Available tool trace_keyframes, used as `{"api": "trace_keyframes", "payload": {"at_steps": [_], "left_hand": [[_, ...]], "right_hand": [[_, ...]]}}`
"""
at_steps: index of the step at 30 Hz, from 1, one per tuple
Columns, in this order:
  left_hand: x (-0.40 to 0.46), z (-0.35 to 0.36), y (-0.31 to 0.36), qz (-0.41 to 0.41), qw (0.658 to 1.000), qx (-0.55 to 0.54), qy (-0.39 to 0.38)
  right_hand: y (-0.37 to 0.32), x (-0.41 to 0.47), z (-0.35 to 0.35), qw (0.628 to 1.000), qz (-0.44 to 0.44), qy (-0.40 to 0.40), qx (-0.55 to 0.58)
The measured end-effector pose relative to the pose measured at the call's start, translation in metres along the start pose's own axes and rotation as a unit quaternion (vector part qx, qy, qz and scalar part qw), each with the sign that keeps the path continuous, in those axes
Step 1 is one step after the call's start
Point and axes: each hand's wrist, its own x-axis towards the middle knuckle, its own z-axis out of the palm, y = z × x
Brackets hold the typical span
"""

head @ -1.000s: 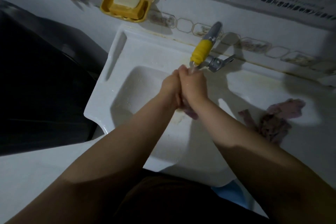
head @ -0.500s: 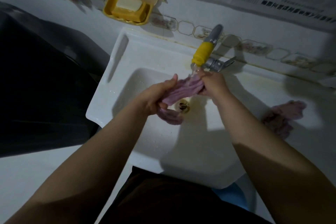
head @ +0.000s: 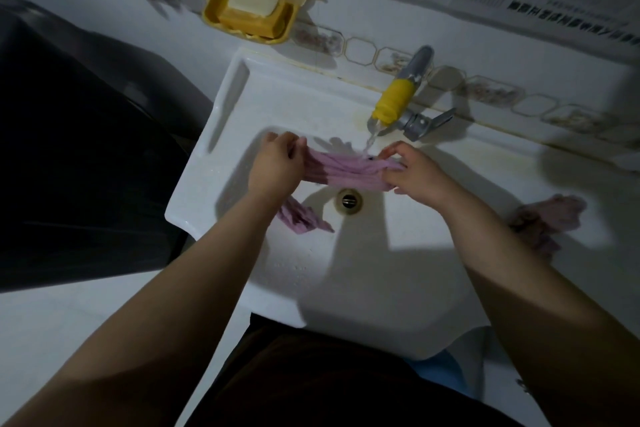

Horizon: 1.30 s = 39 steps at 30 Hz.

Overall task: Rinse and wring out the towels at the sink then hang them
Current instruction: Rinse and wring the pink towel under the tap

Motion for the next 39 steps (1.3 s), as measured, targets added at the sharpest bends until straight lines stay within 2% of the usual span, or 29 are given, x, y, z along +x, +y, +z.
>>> {"api": "trace_keyframes", "payload": {"at_steps": [3, 6, 9, 13, 14, 15, 18, 20, 22, 24, 27, 30, 32, 35, 37, 38, 39], "left_hand": [[-0.003, -0.009, 0.012, 0.024, 0.995, -0.095, -0.027], [-0.008, -0.013, 0.025, -0.024, 0.974, -0.199, -0.109], [-0.008, -0.01, 0.025, -0.058, 0.943, -0.271, -0.185], [-0.001, -0.017, 0.021, -0.098, 0.863, -0.38, -0.319], [0.0, -0.021, 0.019, -0.099, 0.855, -0.376, -0.342], [0.001, -0.022, 0.016, -0.1, 0.864, -0.353, -0.345], [0.002, -0.014, 0.011, -0.117, 0.919, -0.256, -0.277], [0.004, -0.004, 0.01, -0.145, 0.931, -0.252, -0.22], [0.008, 0.004, 0.011, -0.191, 0.914, -0.308, -0.184], [0.01, 0.012, 0.018, -0.225, 0.88, -0.39, -0.152], [0.008, 0.02, 0.039, -0.261, 0.853, -0.442, -0.093], [0.0, 0.031, 0.061, -0.29, 0.821, -0.48, -0.111], [-0.011, 0.039, 0.078, -0.295, 0.815, -0.479, -0.137], [-0.019, 0.046, 0.091, -0.319, 0.801, -0.487, -0.137], [-0.007, 0.047, 0.083, -0.296, 0.83, -0.465, -0.084], [-0.001, 0.048, 0.078, -0.261, 0.865, -0.417, -0.094], [0.0, 0.048, 0.078, -0.257, 0.869, -0.407, -0.118]], "right_hand": [[0.015, 0.004, 0.002, 0.997, -0.041, 0.009, -0.061], [0.029, 0.007, 0.008, 0.989, -0.09, 0.076, -0.088], [0.029, 0.0, 0.024, 0.989, -0.102, 0.107, 0.019], [0.023, -0.001, 0.033, 0.974, -0.089, 0.16, 0.132], [0.02, -0.002, 0.032, 0.966, -0.083, 0.179, 0.169], [0.017, -0.002, 0.029, 0.958, -0.075, 0.194, 0.2], [0.004, 0.003, 0.022, 0.948, -0.037, 0.201, 0.245], [-0.004, 0.01, 0.018, 0.931, 0.005, 0.183, 0.316], [-0.012, 0.015, 0.015, 0.899, 0.046, 0.145, 0.411], [-0.02, 0.018, 0.018, 0.882, 0.044, 0.133, 0.449], [-0.04, 0.011, 0.04, 0.91, 0.027, 0.114, 0.398], [-0.056, 0.0, 0.065, 0.971, -0.021, 0.141, 0.191], [-0.058, 0.006, 0.059, 0.975, -0.017, 0.2, 0.097], [-0.058, 0.019, 0.044, 0.961, 0.006, 0.257, 0.106], [-0.062, 0.016, 0.054, 0.959, 0.008, 0.262, 0.105], [-0.063, 0.013, 0.059, 0.96, 0.005, 0.259, 0.103], [-0.064, 0.012, 0.062, 0.962, 0.005, 0.256, 0.096]]}}
